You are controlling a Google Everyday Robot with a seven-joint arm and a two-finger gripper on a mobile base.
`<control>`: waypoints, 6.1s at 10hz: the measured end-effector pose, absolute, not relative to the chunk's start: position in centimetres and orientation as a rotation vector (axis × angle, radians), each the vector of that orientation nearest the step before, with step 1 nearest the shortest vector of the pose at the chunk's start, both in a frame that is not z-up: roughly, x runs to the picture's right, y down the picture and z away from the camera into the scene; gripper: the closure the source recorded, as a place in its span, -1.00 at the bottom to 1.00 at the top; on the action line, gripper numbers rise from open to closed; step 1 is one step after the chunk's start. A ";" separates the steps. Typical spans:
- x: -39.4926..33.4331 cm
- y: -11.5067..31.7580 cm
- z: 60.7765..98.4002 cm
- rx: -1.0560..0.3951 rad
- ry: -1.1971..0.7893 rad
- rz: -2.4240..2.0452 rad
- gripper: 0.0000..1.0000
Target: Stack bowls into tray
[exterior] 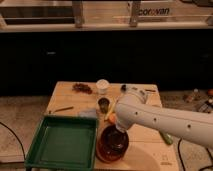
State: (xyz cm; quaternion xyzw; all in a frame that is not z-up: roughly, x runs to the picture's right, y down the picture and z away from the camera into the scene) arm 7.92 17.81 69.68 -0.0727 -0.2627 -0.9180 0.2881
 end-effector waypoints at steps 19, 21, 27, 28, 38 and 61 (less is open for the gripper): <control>4.5 19.2 74.1 -0.225 -1.054 -2.481 1.00; 4.7 19.4 74.7 -0.226 -1.066 -2.466 0.96; 6.1 20.0 75.5 -0.243 -1.089 -2.401 -0.19; 6.3 20.1 75.6 -0.243 -1.091 -2.396 -0.38; 6.8 20.2 75.0 -0.298 -0.928 -2.313 -0.60; 8.3 26.6 79.9 -0.334 -0.952 -2.080 0.08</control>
